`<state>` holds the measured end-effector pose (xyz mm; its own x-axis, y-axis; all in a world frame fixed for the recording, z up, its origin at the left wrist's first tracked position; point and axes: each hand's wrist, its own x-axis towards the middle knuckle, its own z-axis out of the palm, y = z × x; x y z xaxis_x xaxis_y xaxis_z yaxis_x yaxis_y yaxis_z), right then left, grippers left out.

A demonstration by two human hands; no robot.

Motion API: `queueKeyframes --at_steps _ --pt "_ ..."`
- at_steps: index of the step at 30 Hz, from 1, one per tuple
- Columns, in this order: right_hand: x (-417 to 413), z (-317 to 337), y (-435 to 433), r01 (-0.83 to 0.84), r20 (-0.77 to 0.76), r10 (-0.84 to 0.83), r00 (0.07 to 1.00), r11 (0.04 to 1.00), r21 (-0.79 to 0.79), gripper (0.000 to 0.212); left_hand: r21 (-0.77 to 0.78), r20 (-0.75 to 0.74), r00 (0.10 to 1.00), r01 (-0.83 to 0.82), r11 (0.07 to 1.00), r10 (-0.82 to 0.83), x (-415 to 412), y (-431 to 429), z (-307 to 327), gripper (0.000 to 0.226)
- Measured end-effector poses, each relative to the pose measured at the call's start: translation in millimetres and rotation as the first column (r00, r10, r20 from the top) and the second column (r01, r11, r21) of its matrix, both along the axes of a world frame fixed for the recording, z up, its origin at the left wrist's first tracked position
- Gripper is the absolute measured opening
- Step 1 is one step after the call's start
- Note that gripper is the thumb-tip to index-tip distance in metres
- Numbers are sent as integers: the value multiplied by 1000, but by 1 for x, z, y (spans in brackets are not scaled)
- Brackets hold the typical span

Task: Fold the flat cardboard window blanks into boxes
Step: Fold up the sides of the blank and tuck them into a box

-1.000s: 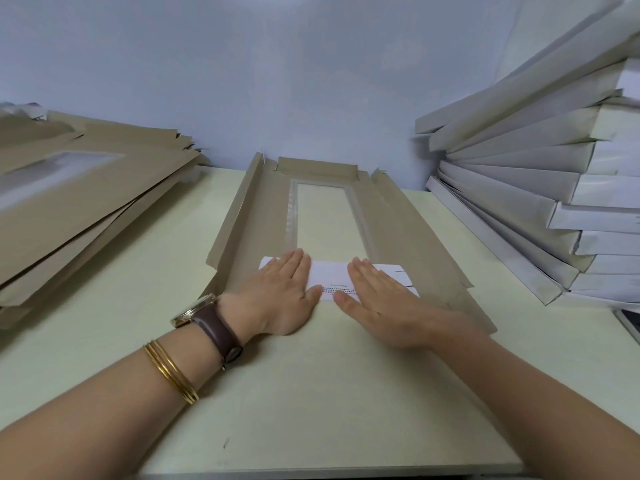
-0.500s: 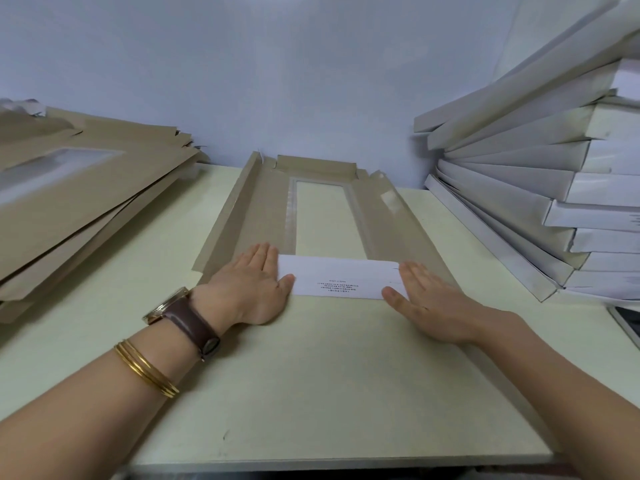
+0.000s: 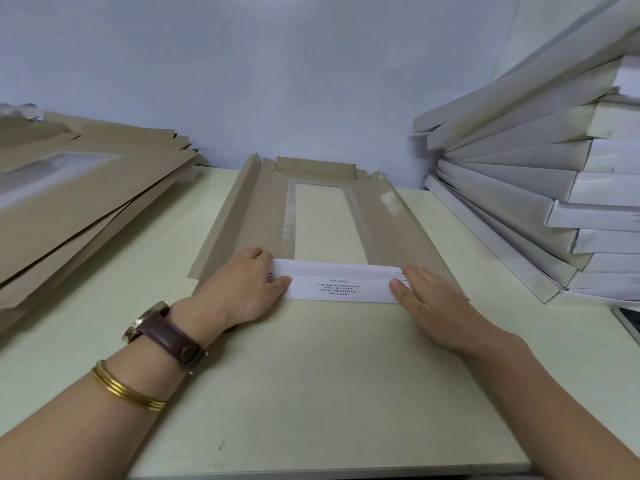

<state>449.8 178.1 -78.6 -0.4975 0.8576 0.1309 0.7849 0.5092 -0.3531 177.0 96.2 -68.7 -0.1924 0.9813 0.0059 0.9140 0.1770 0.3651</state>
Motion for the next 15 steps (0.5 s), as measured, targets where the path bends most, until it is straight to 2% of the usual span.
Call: queueKeyframes --at_steps 3,6,8,11,15 --pt "1 2 -1 5 -82 -3 997 1000 29 32 66 52 999 -13 998 9 2 -1 4 23" --pt "2 7 -3 20 -186 -17 982 1000 17 39 119 126 991 -70 990 54 4 -2 9 33" --pt "2 10 -3 32 -247 -29 969 999 7 40 129 189 980 -93 987 68 2 1 13 24" --pt "2 14 -2 64 -294 -61 954 998 0 37 131 298 950 -139 982 95 0 2 20 44" --pt "6 14 3 109 -331 -95 939 994 25 29 244 292 954 -141 959 66 -1 -2 27 40"
